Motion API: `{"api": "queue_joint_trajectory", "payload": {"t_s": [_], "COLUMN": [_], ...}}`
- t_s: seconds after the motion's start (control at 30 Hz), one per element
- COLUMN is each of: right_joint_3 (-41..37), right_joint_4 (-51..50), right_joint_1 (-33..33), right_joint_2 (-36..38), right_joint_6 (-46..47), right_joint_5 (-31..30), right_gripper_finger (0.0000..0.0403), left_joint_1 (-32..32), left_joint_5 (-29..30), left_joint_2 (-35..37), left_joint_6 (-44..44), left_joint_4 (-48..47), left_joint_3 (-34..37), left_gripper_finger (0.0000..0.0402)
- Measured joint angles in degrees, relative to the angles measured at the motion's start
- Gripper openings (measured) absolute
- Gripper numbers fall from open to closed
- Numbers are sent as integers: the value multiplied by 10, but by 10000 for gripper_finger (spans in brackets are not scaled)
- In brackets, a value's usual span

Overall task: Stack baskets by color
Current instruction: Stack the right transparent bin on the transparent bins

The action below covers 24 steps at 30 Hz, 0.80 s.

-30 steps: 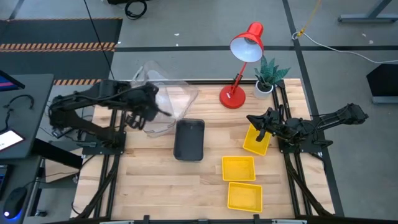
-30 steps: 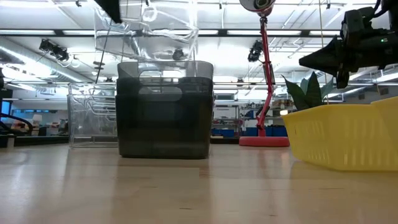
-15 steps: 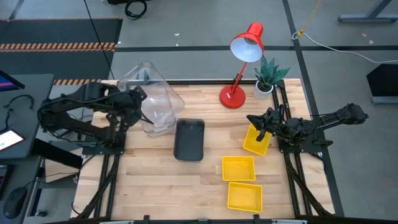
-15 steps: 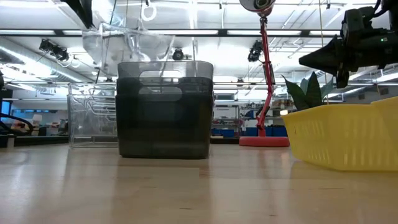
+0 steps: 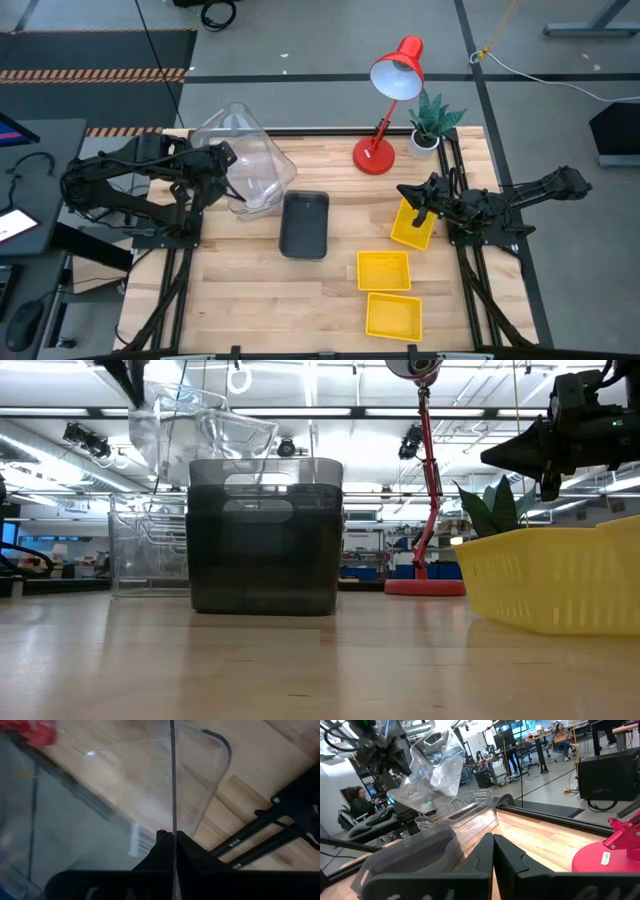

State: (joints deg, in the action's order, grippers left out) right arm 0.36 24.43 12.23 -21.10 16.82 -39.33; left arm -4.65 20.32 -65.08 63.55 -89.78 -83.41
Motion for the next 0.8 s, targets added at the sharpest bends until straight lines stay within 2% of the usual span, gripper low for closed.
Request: {"api": "queue_joint_trajectory", "payload": {"t_s": [0.13,0.3,0.6,0.8], "right_joint_3": [0,0,0,0], "right_joint_4": [0,0,1,2], "right_joint_1": [0,0,0,0], "right_joint_2": [0,0,0,0], "right_joint_6": [0,0,0,0], "right_joint_5": [0,0,0,0], "right_gripper_finger": [12,12,12,12], "left_joint_1": [4,3,20,20], "left_joint_5": [9,19,-53,-122], "left_joint_2": [16,37,36,36], "left_joint_6": [-3,5,54,41], "left_joint_4": [-3,-1,54,74], "left_joint_3": [71,116,135,133], "left_gripper_finger": [4,4,4,4]}}
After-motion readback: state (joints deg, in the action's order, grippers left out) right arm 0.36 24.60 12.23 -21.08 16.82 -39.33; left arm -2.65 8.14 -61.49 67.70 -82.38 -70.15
